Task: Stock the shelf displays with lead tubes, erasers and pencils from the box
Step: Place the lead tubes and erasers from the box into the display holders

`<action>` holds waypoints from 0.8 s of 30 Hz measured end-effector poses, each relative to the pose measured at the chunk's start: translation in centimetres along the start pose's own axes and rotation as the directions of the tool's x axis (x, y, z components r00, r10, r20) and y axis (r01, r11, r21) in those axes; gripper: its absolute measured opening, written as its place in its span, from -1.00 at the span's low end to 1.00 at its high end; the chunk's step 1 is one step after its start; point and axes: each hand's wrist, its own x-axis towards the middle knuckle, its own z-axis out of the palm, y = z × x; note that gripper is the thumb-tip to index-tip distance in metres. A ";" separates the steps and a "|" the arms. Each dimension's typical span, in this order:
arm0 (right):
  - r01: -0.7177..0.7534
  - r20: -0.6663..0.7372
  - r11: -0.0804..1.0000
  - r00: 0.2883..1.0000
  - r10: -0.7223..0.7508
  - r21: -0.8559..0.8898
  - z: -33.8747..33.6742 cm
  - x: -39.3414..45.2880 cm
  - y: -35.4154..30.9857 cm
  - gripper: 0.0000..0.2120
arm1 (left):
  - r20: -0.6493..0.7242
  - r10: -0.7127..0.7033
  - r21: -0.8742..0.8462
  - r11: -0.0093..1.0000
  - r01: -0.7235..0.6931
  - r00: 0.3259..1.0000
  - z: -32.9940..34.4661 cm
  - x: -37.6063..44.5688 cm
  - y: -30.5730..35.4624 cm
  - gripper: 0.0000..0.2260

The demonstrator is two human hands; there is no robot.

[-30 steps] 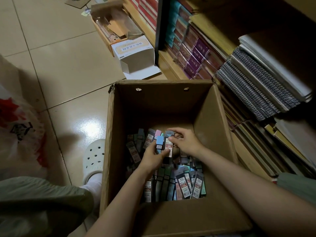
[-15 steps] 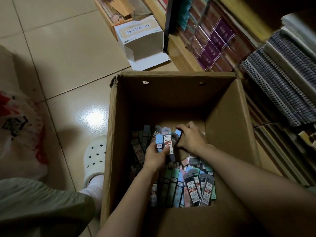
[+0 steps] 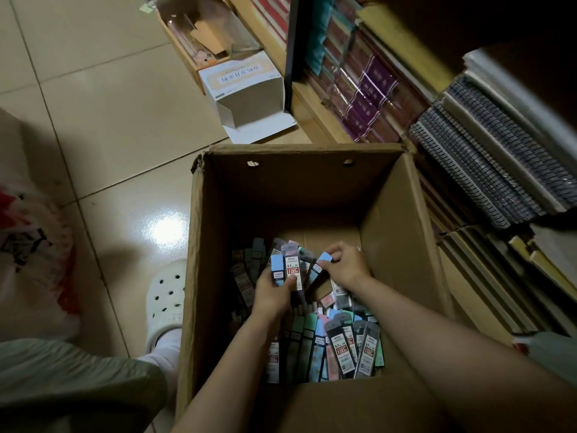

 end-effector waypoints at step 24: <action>0.632 -0.465 0.643 0.454 -0.760 -0.433 -31.6 -27.3 -18.4 -0.77 | 0.680 0.452 0.041 0.763 -0.646 0.577 3.9 -21.7 32.8 -0.72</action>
